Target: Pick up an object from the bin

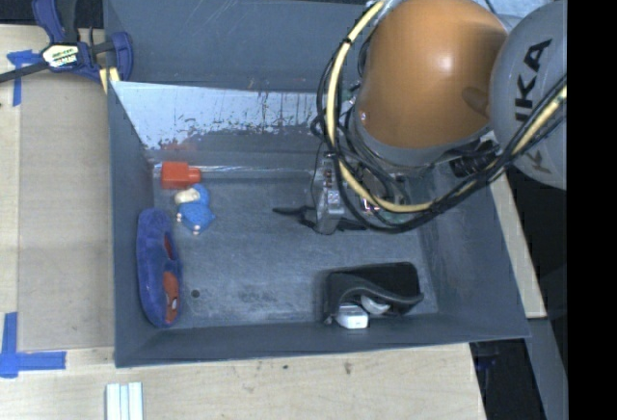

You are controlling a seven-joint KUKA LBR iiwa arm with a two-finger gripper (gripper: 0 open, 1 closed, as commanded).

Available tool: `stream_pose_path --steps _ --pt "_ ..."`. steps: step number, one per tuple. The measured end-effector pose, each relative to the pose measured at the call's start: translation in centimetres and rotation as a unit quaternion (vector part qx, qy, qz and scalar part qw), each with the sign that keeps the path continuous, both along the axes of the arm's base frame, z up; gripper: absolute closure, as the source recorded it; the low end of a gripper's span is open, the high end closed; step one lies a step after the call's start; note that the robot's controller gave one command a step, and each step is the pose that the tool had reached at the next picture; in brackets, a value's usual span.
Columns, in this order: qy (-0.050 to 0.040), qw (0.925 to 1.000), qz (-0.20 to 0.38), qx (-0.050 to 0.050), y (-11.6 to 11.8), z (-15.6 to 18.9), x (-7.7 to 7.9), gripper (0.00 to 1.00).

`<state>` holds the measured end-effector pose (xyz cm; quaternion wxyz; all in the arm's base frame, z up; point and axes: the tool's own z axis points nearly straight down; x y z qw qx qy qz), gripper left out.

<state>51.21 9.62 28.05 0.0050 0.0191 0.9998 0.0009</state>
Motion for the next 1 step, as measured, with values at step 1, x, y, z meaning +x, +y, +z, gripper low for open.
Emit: stream_pose_path --steps 1 --pt "0.0068 0.9913 0.131 -0.002 -2.88 -15.76 2.32 1.00"
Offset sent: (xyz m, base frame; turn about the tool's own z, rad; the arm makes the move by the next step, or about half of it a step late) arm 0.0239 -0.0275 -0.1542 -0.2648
